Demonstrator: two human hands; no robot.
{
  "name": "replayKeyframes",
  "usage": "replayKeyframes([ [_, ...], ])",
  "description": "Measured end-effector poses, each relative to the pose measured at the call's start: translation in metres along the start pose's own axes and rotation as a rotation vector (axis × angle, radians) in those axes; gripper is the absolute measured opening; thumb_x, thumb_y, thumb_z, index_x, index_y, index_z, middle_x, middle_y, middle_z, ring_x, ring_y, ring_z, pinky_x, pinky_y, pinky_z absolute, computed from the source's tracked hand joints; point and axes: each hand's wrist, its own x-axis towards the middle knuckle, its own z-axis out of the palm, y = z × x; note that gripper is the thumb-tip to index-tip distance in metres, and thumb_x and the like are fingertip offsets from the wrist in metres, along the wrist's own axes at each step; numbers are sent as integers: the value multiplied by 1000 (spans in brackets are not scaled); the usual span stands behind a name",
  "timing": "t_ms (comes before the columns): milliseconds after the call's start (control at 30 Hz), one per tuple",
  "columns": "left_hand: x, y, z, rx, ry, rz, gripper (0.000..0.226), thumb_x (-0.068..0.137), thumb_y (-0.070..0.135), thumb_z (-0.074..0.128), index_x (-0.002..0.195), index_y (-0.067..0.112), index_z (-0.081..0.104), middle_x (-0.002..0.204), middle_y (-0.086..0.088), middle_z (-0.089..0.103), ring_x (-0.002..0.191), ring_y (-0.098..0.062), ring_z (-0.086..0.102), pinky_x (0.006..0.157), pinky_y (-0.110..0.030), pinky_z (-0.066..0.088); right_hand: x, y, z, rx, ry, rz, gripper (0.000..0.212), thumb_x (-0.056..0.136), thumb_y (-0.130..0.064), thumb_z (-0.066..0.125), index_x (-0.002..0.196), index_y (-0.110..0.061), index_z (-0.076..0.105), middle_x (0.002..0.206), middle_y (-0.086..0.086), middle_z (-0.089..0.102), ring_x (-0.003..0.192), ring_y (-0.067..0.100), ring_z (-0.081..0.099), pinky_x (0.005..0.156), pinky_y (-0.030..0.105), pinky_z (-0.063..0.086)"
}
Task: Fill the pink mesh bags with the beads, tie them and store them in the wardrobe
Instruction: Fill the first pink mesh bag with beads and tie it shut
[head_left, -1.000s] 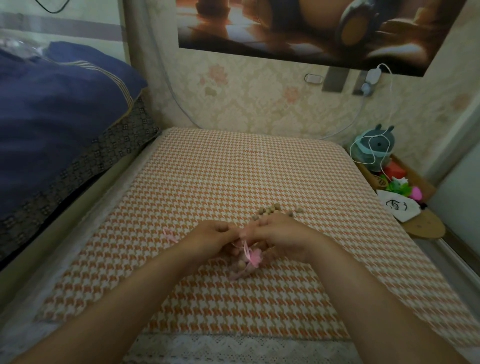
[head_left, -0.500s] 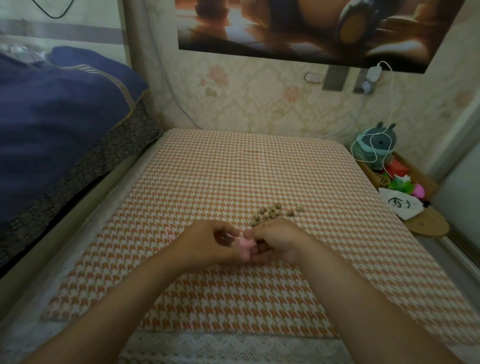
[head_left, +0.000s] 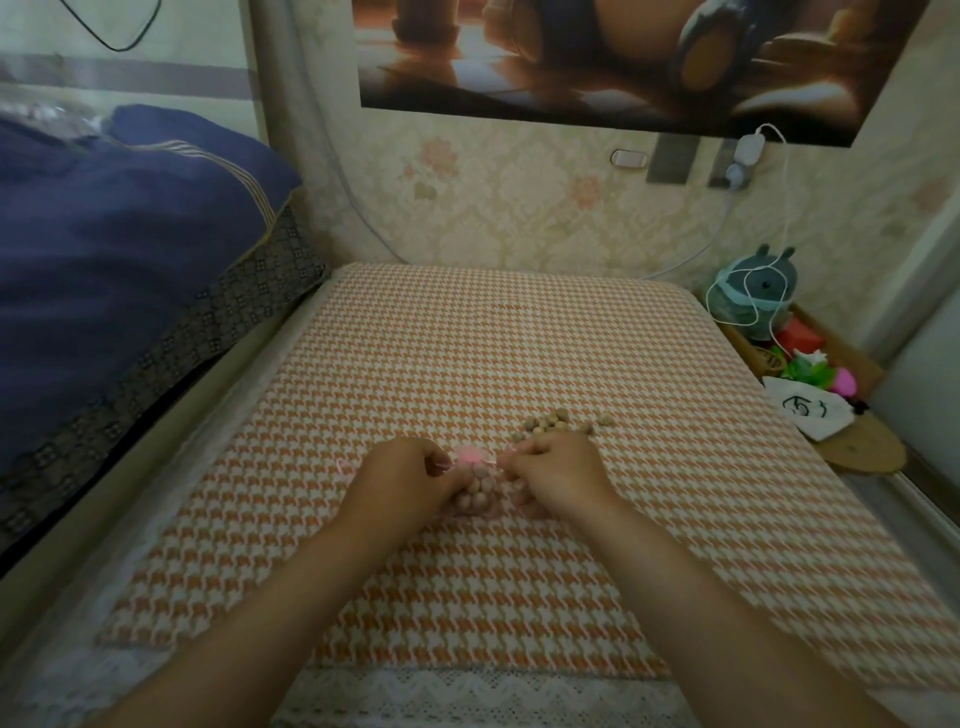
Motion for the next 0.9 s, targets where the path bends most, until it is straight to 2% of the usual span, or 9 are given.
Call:
replayKeyframes([
  [67, 4, 0, 2, 41, -18, -11, 31, 80, 51, 71, 74, 21, 74, 68, 8, 69, 68, -4, 64, 61, -22, 47, -3, 1, 0, -314, 66, -255, 23, 89, -36, 71, 75, -18, 78, 70, -7, 73, 64, 12, 69, 63, 34, 57],
  [133, 7, 2, 1, 81, -36, 2, 34, 81, 53, 68, 72, 21, 75, 66, 6, 70, 66, -6, 64, 61, -26, 47, -7, 3, 1, -505, 120, -476, 22, 90, -40, 67, 83, -24, 81, 86, -9, 74, 78, 10, 67, 69, 33, 54],
  [200, 9, 4, 0, 95, -75, 20, 36, 83, 53, 66, 73, 20, 76, 67, 3, 71, 65, -7, 64, 64, -28, 49, -9, 6, 4, -596, 130, -688, 16, 91, -37, 67, 91, -28, 81, 96, -10, 71, 80, 9, 63, 67, 29, 50],
  [267, 10, 3, -3, 105, -123, 45, 33, 85, 49, 65, 80, 19, 78, 73, 1, 74, 69, -9, 66, 69, -29, 50, -10, 9, 9, -617, 71, -791, 12, 89, -33, 71, 95, -30, 81, 96, -10, 70, 77, 8, 61, 64, 25, 46],
  [400, 11, -6, -16, 122, -259, 104, 21, 87, 32, 68, 101, 20, 76, 93, 1, 75, 84, -10, 66, 80, -28, 53, -6, 11, 14, -644, 78, -816, 10, 85, -31, 75, 93, -30, 81, 93, -10, 72, 82, 10, 65, 65, 27, 51],
  [500, 14, -14, -23, 203, -256, 133, 20, 86, 24, 68, 103, 17, 76, 99, -1, 74, 89, -12, 66, 82, -26, 52, -3, 8, 18, -676, 69, -763, 13, 87, -35, 72, 93, -29, 81, 95, -8, 73, 88, 14, 66, 70, 34, 54],
  [667, 17, -17, -31, 266, -189, 105, 11, 87, 28, 69, 89, 20, 76, 85, 3, 72, 77, -10, 62, 73, -24, 50, -1, 4, 22, -702, 42, -721, 15, 90, -38, 69, 94, -30, 81, 97, -10, 72, 88, 13, 65, 72, 34, 54],
  [800, 13, -15, -23, 72, -99, 138, 10, 84, 32, 72, 77, 25, 74, 73, 16, 62, 68, 1, 57, 64, -19, 43, 1, 3, 23, -693, 19, -641, 16, 90, -40, 69, 96, -32, 80, 101, -10, 71, 91, 13, 65, 74, 33, 53],
  [900, 9, -11, -11, -111, -81, 78, 20, 86, 33, 69, 66, 29, 68, 69, 10, 69, 62, -2, 64, 59, -22, 50, -1, 1, 21, -650, 7, -576, 15, 90, -39, 70, 98, -32, 80, 106, -11, 72, 96, 11, 65, 73, 27, 48],
])
